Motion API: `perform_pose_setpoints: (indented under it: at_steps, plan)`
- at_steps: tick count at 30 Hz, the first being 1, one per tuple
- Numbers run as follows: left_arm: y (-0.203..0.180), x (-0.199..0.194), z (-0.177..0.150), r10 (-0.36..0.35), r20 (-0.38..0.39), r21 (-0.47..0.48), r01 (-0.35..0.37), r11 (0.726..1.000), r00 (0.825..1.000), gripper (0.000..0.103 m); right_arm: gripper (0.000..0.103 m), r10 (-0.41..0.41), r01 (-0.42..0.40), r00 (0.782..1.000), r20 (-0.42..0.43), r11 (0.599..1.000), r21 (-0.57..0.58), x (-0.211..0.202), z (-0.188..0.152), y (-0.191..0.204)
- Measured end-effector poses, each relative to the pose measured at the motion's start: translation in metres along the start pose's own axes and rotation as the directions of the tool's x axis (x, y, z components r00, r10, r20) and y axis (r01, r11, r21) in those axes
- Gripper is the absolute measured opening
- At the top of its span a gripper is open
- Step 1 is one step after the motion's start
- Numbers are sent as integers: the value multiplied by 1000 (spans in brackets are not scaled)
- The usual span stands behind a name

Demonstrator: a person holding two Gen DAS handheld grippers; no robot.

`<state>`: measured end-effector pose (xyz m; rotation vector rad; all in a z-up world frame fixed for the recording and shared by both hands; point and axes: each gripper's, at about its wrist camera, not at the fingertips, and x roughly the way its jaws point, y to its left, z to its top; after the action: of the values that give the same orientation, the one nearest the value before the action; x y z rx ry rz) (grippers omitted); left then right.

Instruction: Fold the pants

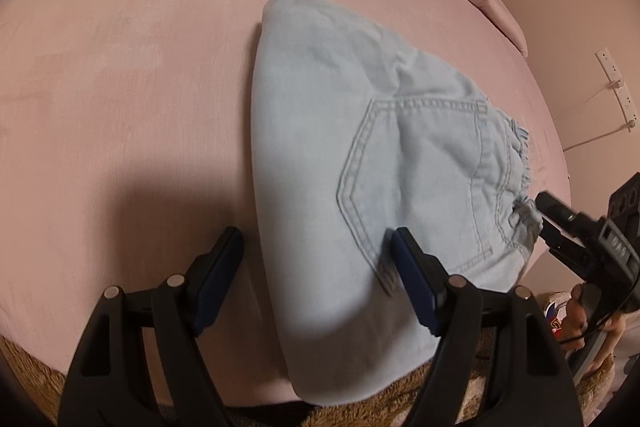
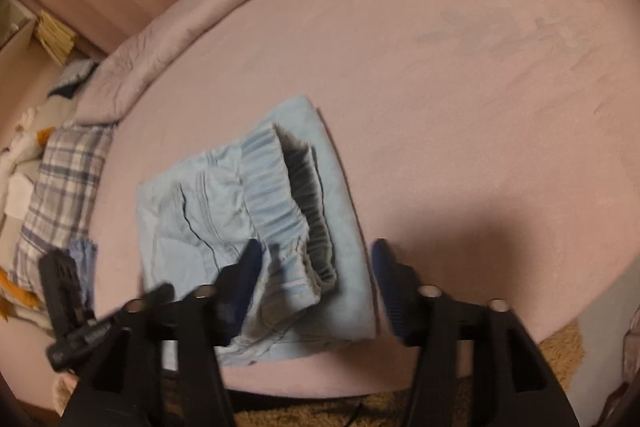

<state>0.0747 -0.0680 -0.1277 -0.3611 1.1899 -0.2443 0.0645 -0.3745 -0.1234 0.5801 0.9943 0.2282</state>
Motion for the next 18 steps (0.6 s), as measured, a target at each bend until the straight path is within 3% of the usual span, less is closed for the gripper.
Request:
perform_pose_setpoints:
  at_steps: [2, 7, 11, 13, 15, 18]
  plan:
    - [-1, -2, -7, -4, -2, -8, 4, 1000, 1000, 76, 72, 25, -24, 999, -21, 999, 25, 3, 0, -6]
    - [-2, -7, -17, -19, -17, -10, 19, 1000, 1000, 75, 72, 63, -59, 993, -100, 997, 44, 28, -7, -12]
    - [1, -7, -19, -38, -22, -19, 38, 999, 999, 72, 72, 133, -128, 987, -87, 990, 63, 35, -6, -12]
    - [1, -6, -15, -56, -20, -26, 56, 998, 998, 60, 71, 163, -159, 983, -86, 986, 52, 39, -5, -7]
    - [-2, -3, -10, -60, -19, -23, 59, 998, 998, 37, 49, 171, -168, 980, -100, 985, 33, 45, -4, -1]
    - [-12, -10, -3, -46, -10, -6, 46, 999, 999, 19, 37, 145, -144, 985, -90, 989, 12, 36, -5, 14]
